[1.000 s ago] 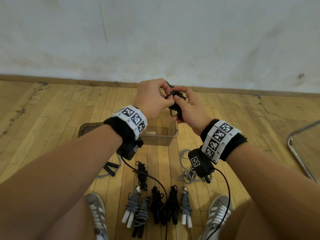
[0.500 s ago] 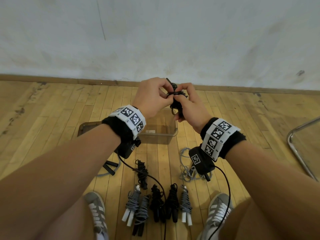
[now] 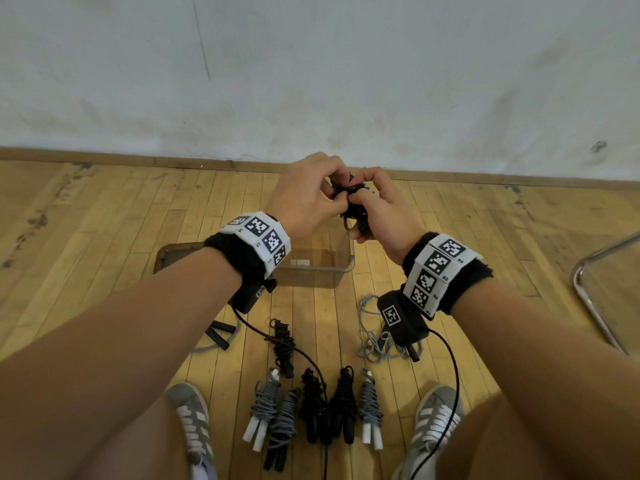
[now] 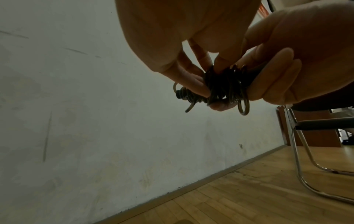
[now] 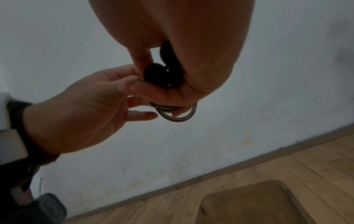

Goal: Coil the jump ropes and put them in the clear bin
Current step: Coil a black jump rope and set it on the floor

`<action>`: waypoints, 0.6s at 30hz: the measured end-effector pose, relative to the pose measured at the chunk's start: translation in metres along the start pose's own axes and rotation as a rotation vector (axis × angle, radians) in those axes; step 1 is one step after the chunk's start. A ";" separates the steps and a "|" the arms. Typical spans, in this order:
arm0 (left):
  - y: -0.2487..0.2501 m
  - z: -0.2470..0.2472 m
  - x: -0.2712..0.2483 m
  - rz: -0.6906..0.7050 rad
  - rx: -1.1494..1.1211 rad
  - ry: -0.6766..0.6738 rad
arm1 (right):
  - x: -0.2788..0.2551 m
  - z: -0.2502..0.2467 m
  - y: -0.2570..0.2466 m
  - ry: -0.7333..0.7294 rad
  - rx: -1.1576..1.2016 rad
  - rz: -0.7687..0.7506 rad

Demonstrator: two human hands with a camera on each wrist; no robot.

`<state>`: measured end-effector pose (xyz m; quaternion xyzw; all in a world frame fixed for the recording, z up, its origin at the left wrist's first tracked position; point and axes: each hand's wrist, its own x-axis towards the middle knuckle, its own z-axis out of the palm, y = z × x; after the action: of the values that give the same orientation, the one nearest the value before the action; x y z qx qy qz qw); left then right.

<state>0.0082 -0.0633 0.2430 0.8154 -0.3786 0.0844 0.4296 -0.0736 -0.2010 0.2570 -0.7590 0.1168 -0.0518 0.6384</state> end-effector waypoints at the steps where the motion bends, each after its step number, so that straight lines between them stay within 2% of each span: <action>1: 0.000 0.000 -0.001 0.017 0.002 0.013 | 0.000 0.000 0.000 0.003 0.015 0.005; 4: -0.001 -0.002 -0.001 0.038 0.009 -0.009 | -0.001 -0.002 -0.001 0.002 0.010 0.003; 8: -0.001 -0.005 0.000 0.015 0.064 -0.138 | -0.001 -0.002 0.004 -0.033 -0.042 0.006; 11: 0.000 -0.003 -0.001 -0.038 0.066 -0.118 | -0.001 0.000 0.005 -0.033 -0.043 0.006; 15: 0.005 0.002 -0.003 -0.148 -0.092 -0.017 | 0.003 -0.003 0.006 0.013 0.002 -0.003; 18: 0.007 -0.005 0.001 -0.283 -0.300 -0.071 | 0.005 -0.008 0.007 0.015 0.016 -0.007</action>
<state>0.0052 -0.0628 0.2506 0.7899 -0.2833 -0.0629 0.5401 -0.0715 -0.2105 0.2507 -0.7540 0.1184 -0.0608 0.6433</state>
